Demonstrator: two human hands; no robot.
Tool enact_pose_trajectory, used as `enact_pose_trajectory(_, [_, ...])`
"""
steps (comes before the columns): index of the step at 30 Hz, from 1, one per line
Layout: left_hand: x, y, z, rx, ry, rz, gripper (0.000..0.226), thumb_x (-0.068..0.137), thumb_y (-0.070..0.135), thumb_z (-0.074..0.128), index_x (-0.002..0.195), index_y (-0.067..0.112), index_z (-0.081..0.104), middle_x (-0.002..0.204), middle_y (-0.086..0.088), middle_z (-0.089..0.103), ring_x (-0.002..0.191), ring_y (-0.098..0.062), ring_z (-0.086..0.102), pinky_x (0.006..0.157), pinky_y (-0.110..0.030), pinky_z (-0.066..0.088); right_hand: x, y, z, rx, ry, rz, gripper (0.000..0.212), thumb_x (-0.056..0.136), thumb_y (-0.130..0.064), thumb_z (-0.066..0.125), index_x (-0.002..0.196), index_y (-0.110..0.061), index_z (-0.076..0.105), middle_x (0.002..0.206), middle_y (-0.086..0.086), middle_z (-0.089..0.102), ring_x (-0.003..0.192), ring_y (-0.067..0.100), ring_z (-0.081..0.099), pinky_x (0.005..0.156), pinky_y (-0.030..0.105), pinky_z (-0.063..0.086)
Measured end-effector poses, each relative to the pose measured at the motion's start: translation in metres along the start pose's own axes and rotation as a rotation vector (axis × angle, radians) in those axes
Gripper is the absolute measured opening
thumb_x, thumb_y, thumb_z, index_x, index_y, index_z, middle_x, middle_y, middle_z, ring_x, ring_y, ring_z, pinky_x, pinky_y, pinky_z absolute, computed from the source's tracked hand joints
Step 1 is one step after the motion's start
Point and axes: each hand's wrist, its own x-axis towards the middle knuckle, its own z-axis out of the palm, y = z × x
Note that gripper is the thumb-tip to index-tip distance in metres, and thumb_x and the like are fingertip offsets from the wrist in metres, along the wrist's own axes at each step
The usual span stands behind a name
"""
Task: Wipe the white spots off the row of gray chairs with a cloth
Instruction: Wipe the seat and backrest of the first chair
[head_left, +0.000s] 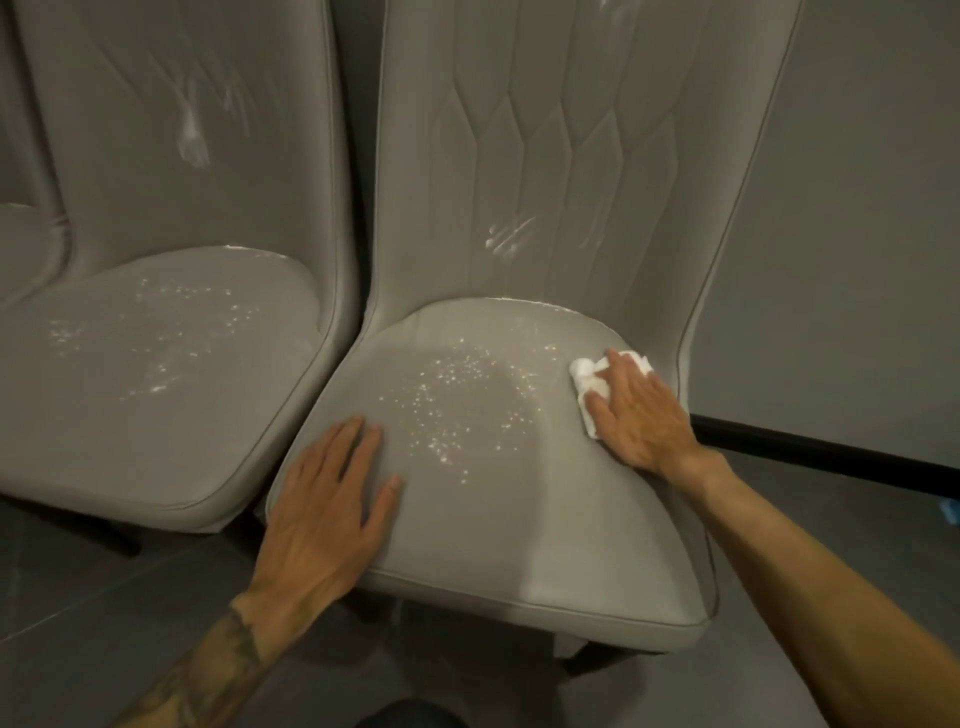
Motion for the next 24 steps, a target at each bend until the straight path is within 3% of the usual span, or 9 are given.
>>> enact_pose_trajectory(3, [0.001, -0.001, 0.001, 0.024, 0.011, 0.017, 0.075, 0.104, 0.06, 0.023, 0.161, 0.014, 0.038, 0.167, -0.008, 0.035, 0.154, -0.025, 0.032, 0.128, -0.039, 0.018, 0.004, -0.013, 0.015, -0.008, -0.08, 0.009, 0.068, 0.106, -0.054, 0.006, 0.167, -0.025, 0.002, 0.175, 0.002, 0.002, 0.162, 0.024, 0.002, 0.132, 0.046, 0.004])
enact_pose_trajectory(7, [0.0, 0.0, 0.001, 0.024, 0.029, 0.015, 0.072, 0.104, 0.058, 0.025, 0.159, 0.014, 0.042, 0.165, -0.007, 0.038, 0.152, -0.025, 0.035, 0.128, -0.041, 0.023, -0.023, -0.017, 0.027, 0.082, -0.117, -0.154, 0.075, 0.095, -0.07, -0.011, 0.164, -0.042, 0.002, 0.174, -0.016, 0.0, 0.161, 0.011, -0.002, 0.127, 0.032, -0.001])
enact_pose_trajectory(9, [0.001, -0.001, 0.003, 0.028, 0.041, 0.015, 0.072, 0.105, 0.058, 0.025, 0.159, 0.015, 0.042, 0.165, -0.007, 0.038, 0.152, -0.025, 0.036, 0.128, -0.04, 0.023, -0.02, -0.007, 0.022, -0.014, -0.092, -0.203, 0.081, 0.096, -0.068, -0.009, 0.165, -0.034, 0.014, 0.174, -0.008, 0.011, 0.16, 0.016, 0.009, 0.126, 0.034, 0.01])
enact_pose_trajectory(11, [0.002, -0.002, 0.004, 0.035, 0.036, 0.017, 0.072, 0.105, 0.059, 0.024, 0.16, 0.016, 0.041, 0.166, -0.006, 0.037, 0.153, -0.023, 0.034, 0.128, -0.039, 0.021, 0.003, 0.002, 0.014, -0.119, -0.055, -0.177, 0.086, 0.097, -0.062, -0.009, 0.164, -0.018, 0.021, 0.172, 0.006, 0.018, 0.159, 0.027, 0.018, 0.126, 0.045, 0.018])
enact_pose_trajectory(15, [0.004, -0.005, 0.005, -0.009, 0.044, 0.009, 0.071, 0.103, 0.059, 0.027, 0.157, 0.017, 0.044, 0.164, -0.004, 0.04, 0.15, -0.023, 0.037, 0.127, -0.041, 0.026, 0.039, -0.018, 0.01, -0.085, -0.077, 0.056, 0.064, 0.108, -0.044, 0.014, 0.166, -0.017, 0.007, 0.175, 0.008, 0.004, 0.161, 0.029, 0.004, 0.131, 0.049, 0.005])
enact_pose_trajectory(17, [0.006, -0.003, 0.004, -0.031, 0.049, -0.012, 0.069, 0.1, 0.058, 0.03, 0.154, 0.017, 0.048, 0.16, -0.003, 0.044, 0.147, -0.023, 0.041, 0.125, -0.042, 0.029, 0.025, -0.039, 0.016, -0.047, -0.096, -0.021, 0.064, 0.108, -0.047, 0.01, 0.167, -0.021, 0.004, 0.175, 0.004, 0.002, 0.162, 0.029, 0.003, 0.131, 0.048, 0.006])
enact_pose_trajectory(20, [0.009, 0.001, 0.001, -0.043, 0.06, -0.038, 0.067, 0.098, 0.057, 0.033, 0.149, 0.019, 0.052, 0.156, -0.002, 0.048, 0.142, -0.023, 0.044, 0.12, -0.042, 0.032, -0.019, -0.049, 0.027, -0.075, -0.094, -0.251, 0.071, 0.105, -0.053, 0.0, 0.166, -0.02, 0.011, 0.172, 0.005, 0.015, 0.159, 0.029, 0.014, 0.129, 0.042, 0.012])
enact_pose_trajectory(24, [0.009, 0.0, 0.0, -0.007, 0.041, -0.022, 0.068, 0.098, 0.059, 0.031, 0.149, 0.019, 0.052, 0.155, -0.004, 0.049, 0.139, -0.025, 0.046, 0.117, -0.046, 0.035, 0.009, -0.01, 0.011, -0.136, -0.059, -0.177, 0.063, 0.112, -0.042, 0.018, 0.166, -0.01, 0.011, 0.174, 0.011, 0.011, 0.161, 0.028, 0.01, 0.13, 0.04, 0.006])
